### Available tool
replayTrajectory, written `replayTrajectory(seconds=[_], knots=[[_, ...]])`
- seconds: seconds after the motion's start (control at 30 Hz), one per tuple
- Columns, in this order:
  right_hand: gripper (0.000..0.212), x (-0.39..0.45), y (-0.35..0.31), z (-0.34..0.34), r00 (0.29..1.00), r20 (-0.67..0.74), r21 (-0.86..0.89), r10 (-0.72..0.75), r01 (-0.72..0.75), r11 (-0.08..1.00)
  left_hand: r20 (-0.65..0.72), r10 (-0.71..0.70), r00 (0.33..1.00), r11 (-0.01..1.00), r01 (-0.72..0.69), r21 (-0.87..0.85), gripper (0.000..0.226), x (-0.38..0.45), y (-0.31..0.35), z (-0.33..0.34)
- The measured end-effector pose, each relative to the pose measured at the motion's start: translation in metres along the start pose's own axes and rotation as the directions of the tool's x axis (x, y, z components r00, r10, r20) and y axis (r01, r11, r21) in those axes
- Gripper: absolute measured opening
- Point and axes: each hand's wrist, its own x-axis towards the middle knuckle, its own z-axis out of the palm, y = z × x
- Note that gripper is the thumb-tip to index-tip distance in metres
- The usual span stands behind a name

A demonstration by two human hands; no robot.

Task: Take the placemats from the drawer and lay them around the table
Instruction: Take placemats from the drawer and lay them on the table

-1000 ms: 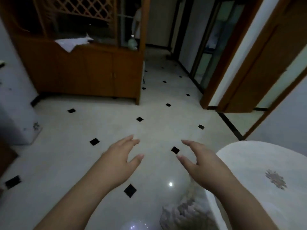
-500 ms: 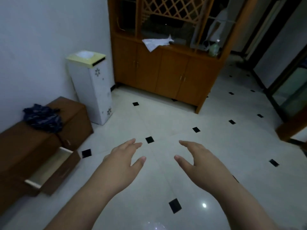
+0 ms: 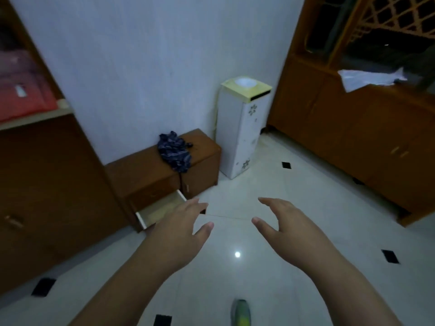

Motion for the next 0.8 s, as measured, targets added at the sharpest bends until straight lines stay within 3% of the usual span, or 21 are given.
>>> replayTrajectory(seconds=[0.17, 0.4, 0.63, 0.8], knots=[[0.059, 0.097, -0.016, 0.004, 0.973, 0.071, -0.010, -0.220, 0.221, 0.975, -0.120, -0.180, 0.976, 0.983, 0.182, 0.005, 0.046, 0.030, -0.005, -0.022], [0.053, 0.216, -0.047, 0.006, 0.875, 0.157, 0.020, -0.458, 0.461, 0.887, -0.260, -0.399, 0.880, 0.917, 0.390, -0.084, 0.054, 0.079, -0.025, -0.032], [0.054, 0.308, -0.082, 0.055, 0.794, 0.274, 0.072, -0.543, 0.546, 0.835, -0.275, -0.514, 0.813, 0.858, 0.485, -0.168, 0.053, 0.128, -0.072, -0.033], [0.060, 0.373, -0.113, 0.105, 0.801, 0.308, 0.081, -0.514, 0.516, 0.853, -0.260, -0.532, 0.806, 0.846, 0.500, -0.184, 0.055, 0.188, -0.134, -0.048]])
